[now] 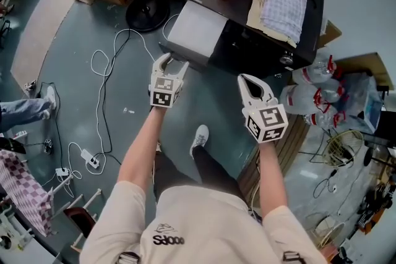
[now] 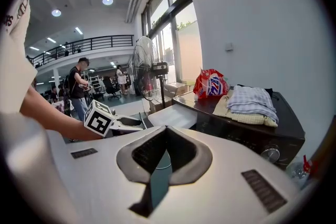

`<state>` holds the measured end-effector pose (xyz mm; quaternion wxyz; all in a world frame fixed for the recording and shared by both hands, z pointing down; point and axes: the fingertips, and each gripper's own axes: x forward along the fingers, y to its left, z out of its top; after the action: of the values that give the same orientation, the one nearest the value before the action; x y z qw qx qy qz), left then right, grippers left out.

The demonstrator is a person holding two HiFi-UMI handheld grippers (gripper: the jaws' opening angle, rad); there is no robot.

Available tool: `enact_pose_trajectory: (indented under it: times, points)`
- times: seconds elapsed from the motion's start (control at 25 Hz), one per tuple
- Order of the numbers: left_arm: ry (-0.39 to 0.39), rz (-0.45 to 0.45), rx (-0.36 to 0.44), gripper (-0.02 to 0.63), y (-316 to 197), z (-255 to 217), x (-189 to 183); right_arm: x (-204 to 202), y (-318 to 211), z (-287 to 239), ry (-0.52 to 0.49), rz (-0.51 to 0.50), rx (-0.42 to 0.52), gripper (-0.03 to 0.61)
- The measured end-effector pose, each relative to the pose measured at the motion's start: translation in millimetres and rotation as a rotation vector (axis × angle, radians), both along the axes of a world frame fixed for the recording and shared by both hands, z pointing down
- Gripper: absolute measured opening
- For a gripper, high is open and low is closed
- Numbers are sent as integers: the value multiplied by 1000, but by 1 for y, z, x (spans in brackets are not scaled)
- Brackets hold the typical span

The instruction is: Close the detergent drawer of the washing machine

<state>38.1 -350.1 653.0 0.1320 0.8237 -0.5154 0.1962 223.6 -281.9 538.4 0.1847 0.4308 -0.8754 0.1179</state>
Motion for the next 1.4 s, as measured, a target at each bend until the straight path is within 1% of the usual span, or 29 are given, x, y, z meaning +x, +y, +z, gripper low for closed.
enact_pose_trajectory:
  times: [0.08,0.2,0.32,0.4,0.64,0.8,0.92,1.08,1.28,1.4]
  points:
    - [-17,-1,8,247,-14,-5,6,5,-7,-3,-3,4,2,6]
    - [-45,0,-22,247,-33,-2,18,16,-16,-7,-13,14,4,6]
    - [-34,-17,-50,247,-44,2,17,24,-22,-9,-8,17,5,6]
    - [-13,-18,-49,249,-53,3,18,31,-29,-8,-5,32,-2,6]
    - [34,26,8,258,-97,-7,30,37,-52,-5,-6,116,-11,6]
    - [61,26,26,258,-130,-6,39,42,-60,-3,10,195,-15,6]
    - [75,39,70,259,-149,-10,42,48,-67,-4,2,275,-20,6]
    - [97,52,131,262,-155,-11,41,50,-71,-2,4,354,-31,6]
    - [96,74,104,261,-180,-10,51,46,-72,5,8,419,-44,6]
    - [92,66,118,261,-187,-10,52,45,-74,6,4,453,-52,6]
